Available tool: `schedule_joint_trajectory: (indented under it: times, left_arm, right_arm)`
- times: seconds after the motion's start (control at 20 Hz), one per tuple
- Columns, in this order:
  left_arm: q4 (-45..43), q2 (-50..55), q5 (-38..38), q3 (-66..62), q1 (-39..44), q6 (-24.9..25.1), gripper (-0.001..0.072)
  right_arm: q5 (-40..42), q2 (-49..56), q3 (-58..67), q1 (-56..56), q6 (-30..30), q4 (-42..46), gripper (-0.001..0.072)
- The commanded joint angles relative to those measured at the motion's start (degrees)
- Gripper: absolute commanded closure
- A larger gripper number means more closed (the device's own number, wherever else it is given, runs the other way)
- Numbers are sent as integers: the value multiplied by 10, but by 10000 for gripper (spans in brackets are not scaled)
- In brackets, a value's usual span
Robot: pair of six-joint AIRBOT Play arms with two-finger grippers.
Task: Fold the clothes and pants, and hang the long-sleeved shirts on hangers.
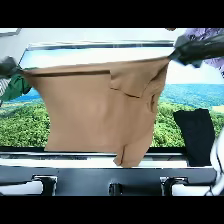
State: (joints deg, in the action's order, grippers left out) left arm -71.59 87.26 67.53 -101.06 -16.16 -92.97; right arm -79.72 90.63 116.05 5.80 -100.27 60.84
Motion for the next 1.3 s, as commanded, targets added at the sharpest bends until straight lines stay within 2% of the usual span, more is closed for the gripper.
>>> schedule_joint_trajectory:
  times: [0.0,0.15,0.35,0.45,0.65,0.85,1.1,1.25]
  left_arm:
    - [-10,134,-126,5,38,-1,690]
    - [-6,208,-167,-31,41,-1,690]
    - [-6,237,-171,-61,40,0,690]
    - [-4,237,-148,-61,40,0,689]
    - [-5,238,-49,-60,40,0,689]
    - [-7,238,33,-60,39,0,689]
    - [-7,249,110,-53,41,0,689]
    - [-7,259,120,-47,42,0,688]
  right_arm:
    - [81,142,0,-1,34,-21,686]
    - [165,207,0,-1,41,-24,686]
    - [186,228,0,0,65,-25,685]
    - [159,228,0,0,65,-25,685]
    - [76,228,0,-1,64,-19,685]
    - [13,229,0,-1,64,27,685]
    - [-24,231,-11,-1,64,39,685]
    - [-29,234,-39,-1,64,39,685]
